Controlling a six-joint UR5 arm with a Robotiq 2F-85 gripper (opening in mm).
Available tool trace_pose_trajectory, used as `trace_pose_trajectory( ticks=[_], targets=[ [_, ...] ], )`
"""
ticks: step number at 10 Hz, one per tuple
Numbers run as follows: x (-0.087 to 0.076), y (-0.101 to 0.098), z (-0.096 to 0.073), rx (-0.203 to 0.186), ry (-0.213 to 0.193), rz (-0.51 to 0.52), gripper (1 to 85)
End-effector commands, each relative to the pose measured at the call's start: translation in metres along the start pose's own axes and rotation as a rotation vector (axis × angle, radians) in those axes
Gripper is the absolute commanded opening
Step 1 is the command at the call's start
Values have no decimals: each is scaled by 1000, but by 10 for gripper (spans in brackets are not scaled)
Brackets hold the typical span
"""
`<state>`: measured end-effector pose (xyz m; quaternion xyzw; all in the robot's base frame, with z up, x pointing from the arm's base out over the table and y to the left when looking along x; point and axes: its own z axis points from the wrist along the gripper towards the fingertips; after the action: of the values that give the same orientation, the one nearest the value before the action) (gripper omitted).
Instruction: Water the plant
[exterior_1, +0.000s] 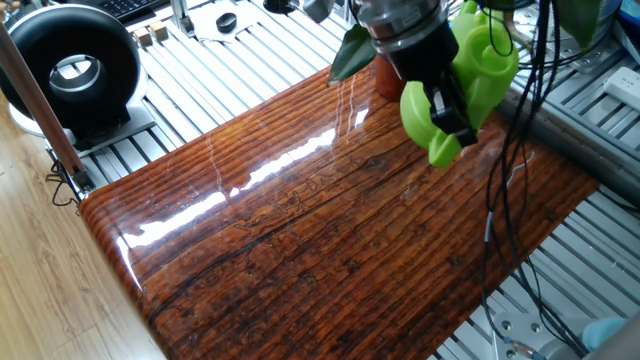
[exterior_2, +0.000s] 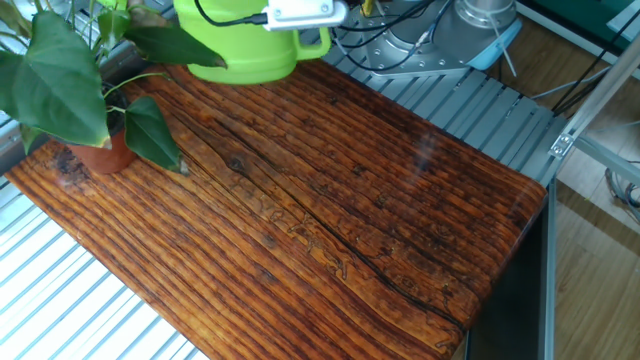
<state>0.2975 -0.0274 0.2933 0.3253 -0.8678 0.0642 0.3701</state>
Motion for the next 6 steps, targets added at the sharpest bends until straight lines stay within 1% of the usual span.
trace_pose_trajectory(
  ticks=[1, 2, 5, 6],
  targets=[
    [20, 20, -23, -6, 52, -1, 13],
    [28, 31, -33, -13, 77, -17, 13],
    [53, 60, -59, -6, 137, -53, 13],
    [60, 77, -65, -22, 149, -49, 13]
  ],
)
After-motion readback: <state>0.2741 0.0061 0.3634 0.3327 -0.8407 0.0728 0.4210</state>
